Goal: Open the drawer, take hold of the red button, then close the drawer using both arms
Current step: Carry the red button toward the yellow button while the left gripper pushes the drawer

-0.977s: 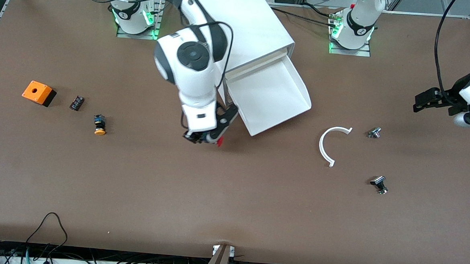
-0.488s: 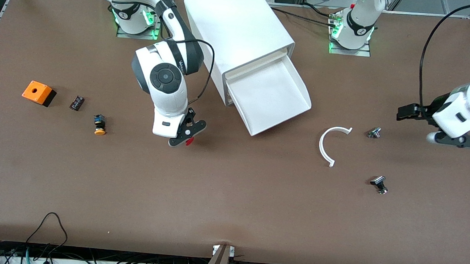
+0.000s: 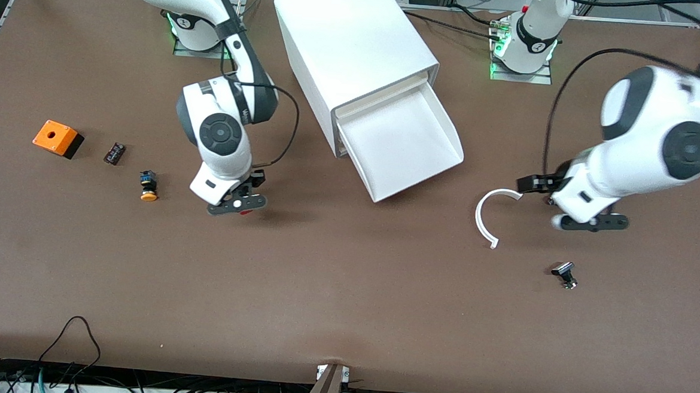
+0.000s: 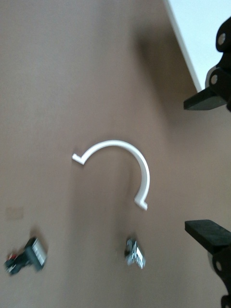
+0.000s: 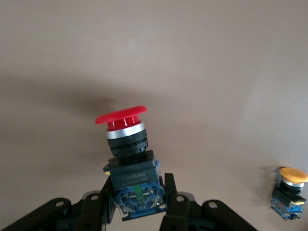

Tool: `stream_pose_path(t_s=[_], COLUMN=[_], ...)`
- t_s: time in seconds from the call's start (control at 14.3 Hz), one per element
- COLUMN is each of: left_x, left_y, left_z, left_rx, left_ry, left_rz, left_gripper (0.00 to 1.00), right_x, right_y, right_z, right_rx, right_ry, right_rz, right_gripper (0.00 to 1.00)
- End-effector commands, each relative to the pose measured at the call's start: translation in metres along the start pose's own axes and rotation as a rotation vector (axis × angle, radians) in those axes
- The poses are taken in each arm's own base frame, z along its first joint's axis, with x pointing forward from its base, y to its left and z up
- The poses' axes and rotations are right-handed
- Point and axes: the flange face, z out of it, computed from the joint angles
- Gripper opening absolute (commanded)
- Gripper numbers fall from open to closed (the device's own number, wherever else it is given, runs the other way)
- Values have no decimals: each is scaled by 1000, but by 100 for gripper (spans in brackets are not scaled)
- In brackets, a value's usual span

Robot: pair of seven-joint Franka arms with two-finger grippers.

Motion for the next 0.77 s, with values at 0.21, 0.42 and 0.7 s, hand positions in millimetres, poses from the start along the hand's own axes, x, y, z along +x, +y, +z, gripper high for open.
stream_pose_path(t_s=[0.21,0.42,0.7], left_x=[-20,-43,-55], left_y=[62,86,96], left_z=[79,114,139], left_rx=[-59,-94,-110], left_ry=[56,77,84], left_rz=[-244,-261,-319], left_gripper=[100,100,100], right_x=[-42,-53,-72], right_y=[73,132,144], right_z=[52,57,88], right_rx=[32,49,75], right_ry=[75,58,1], right_rz=[108,179,237], right_gripper=[24,24,24])
